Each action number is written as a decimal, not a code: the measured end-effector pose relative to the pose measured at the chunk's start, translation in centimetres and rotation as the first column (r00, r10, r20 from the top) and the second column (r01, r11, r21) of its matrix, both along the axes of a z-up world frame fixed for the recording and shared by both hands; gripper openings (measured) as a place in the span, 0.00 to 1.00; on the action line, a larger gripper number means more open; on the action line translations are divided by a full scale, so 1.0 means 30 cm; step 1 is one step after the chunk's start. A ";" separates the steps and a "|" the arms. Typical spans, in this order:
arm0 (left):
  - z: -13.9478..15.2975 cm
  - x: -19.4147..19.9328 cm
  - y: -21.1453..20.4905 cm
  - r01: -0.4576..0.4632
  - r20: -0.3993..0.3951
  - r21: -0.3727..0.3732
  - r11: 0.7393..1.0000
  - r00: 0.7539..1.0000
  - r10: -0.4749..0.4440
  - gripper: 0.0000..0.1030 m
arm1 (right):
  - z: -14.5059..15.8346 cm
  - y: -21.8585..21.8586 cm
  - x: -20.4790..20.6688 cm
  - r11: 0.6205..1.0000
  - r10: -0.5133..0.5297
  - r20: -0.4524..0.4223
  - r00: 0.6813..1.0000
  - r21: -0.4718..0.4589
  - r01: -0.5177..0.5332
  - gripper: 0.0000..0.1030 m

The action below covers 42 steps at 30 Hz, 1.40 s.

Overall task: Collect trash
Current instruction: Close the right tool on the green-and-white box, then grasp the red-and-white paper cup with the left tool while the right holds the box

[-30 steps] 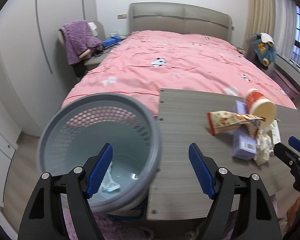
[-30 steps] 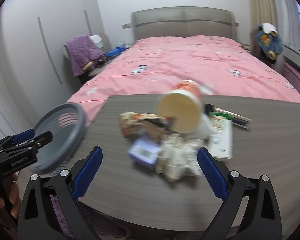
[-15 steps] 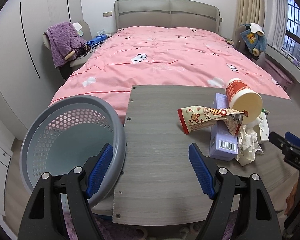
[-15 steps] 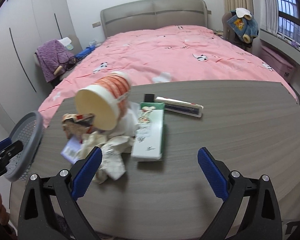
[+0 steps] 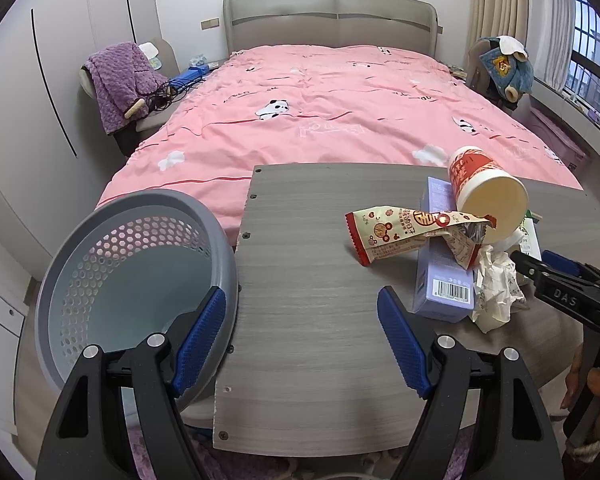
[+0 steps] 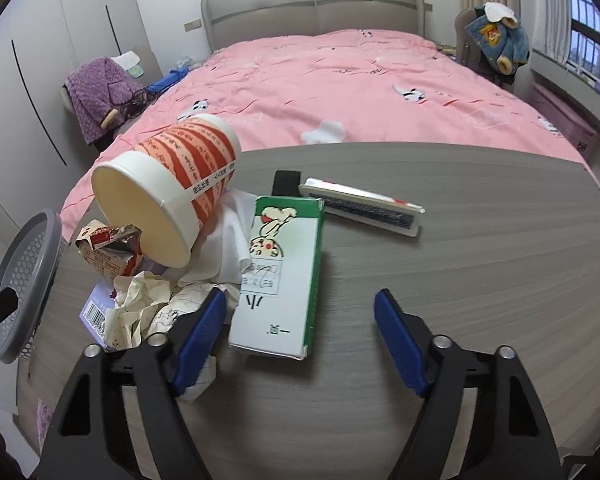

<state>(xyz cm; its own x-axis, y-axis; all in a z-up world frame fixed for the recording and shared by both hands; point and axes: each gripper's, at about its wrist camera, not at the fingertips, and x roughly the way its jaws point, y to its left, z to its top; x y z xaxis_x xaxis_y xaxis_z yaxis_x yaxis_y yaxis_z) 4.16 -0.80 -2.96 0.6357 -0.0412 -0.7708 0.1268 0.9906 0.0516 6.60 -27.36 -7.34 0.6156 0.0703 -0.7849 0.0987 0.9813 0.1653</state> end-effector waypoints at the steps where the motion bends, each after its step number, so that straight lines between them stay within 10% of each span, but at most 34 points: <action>1: 0.001 0.001 -0.002 0.002 -0.001 0.001 1.000 1.000 -0.002 0.73 | -0.005 -0.001 0.002 1.000 0.004 -0.009 1.000 0.009 -0.004 0.54; 4: 0.004 0.001 -0.008 0.007 0.001 -0.001 1.000 1.000 -0.007 0.73 | -0.010 -0.010 -0.003 0.999 0.006 -0.018 1.000 0.034 -0.006 0.38; 26: 0.150 0.091 -0.280 0.188 -0.014 -0.118 0.975 0.982 -0.191 0.73 | 0.055 -0.219 -0.172 0.988 -0.120 0.041 0.992 0.106 0.115 0.37; 42: 0.160 0.339 -0.571 0.297 -0.140 -0.056 0.953 0.943 -0.302 0.73 | 0.097 -0.337 -0.194 0.974 -0.163 0.098 0.982 0.174 0.144 0.37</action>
<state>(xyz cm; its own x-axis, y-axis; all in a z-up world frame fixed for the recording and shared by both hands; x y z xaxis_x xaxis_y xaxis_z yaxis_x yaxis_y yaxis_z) 14.34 -17.93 1.86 0.4716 -0.2397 -0.8486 0.4214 0.9066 -0.0219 0.77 -37.48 -4.45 0.7114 0.0915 -0.6968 0.2182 0.9137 0.3427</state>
